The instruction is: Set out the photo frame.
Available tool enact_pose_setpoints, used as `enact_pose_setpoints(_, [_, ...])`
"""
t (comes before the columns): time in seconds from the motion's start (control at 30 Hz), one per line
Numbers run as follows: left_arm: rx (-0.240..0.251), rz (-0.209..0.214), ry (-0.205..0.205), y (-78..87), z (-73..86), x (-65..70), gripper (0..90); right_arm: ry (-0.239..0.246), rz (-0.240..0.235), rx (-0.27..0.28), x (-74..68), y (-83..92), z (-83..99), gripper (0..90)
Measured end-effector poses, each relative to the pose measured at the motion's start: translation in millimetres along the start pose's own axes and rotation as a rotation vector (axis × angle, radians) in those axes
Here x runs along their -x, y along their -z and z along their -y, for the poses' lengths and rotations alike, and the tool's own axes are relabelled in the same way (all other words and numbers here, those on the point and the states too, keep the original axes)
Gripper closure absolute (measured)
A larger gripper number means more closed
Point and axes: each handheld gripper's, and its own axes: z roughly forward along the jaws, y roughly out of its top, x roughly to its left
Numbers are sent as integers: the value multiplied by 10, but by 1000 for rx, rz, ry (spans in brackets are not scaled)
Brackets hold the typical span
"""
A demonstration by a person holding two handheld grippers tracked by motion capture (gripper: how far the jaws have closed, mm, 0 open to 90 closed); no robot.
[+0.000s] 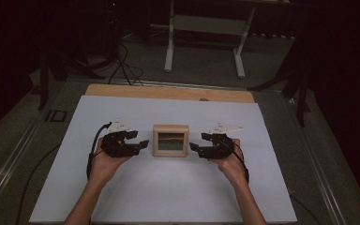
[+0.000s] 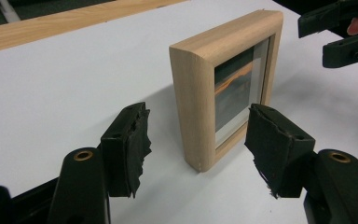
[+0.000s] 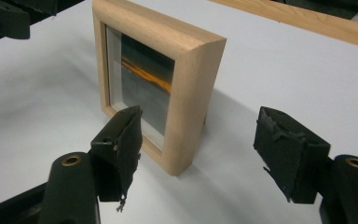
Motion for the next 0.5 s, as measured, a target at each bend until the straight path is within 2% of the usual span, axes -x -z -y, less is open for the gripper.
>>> enact_pose_setpoints(0.23, [0, -14, 3, 75, 50, -21, 388, 15, 6, -3, -14, 83, 64, 313])
enact_pose_setpoints(0.5, [-19, -31, 7, 143, 176, -28, 388, 4, 19, -3, 32, 181, 194, 312])
